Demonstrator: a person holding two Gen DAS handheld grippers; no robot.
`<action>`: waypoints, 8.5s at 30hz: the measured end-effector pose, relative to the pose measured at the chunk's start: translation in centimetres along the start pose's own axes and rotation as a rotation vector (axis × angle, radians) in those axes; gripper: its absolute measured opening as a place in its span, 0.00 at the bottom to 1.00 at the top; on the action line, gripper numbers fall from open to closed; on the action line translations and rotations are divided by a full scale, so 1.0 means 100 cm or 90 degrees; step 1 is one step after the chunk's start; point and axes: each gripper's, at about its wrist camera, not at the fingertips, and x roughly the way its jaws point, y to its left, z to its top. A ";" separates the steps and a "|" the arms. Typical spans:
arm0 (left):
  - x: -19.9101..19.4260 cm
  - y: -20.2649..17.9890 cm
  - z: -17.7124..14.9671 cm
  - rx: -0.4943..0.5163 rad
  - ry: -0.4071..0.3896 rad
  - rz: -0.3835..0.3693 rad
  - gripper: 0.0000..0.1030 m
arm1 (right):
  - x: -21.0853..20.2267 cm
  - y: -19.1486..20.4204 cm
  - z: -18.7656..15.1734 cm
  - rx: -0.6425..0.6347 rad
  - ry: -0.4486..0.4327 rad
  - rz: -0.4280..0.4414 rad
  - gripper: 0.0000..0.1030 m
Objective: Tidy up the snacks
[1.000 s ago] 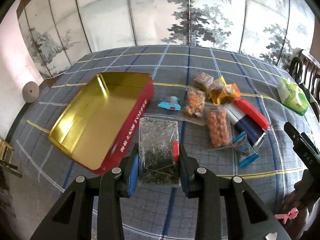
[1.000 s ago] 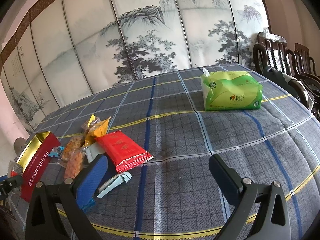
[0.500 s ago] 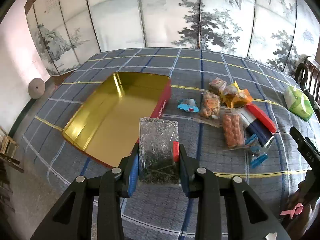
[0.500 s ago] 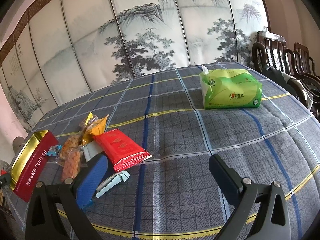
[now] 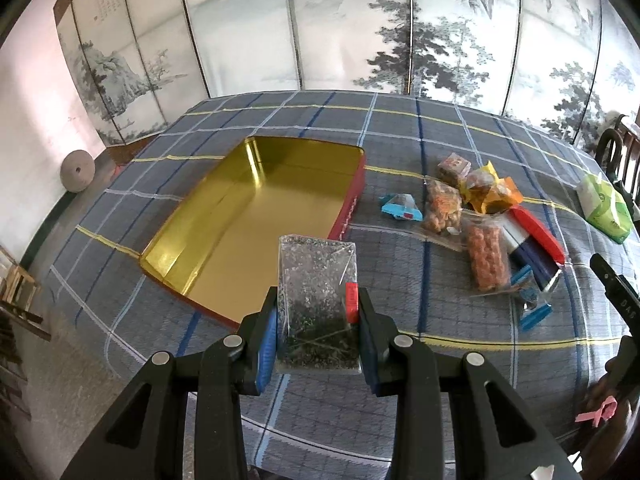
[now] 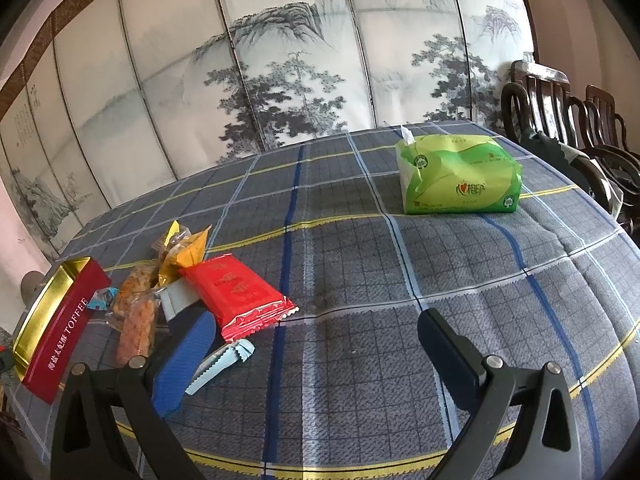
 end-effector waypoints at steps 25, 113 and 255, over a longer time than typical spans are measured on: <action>0.030 0.058 0.033 -0.026 0.022 0.022 0.30 | 0.010 0.005 0.006 -0.010 0.022 -0.039 1.00; 0.064 0.155 0.051 -0.066 0.060 -0.022 0.50 | 0.069 0.297 0.069 -0.554 0.182 0.327 0.37; 0.114 -0.135 0.038 0.105 0.211 -0.213 0.31 | -0.009 -0.050 -0.016 -0.008 0.071 0.169 0.59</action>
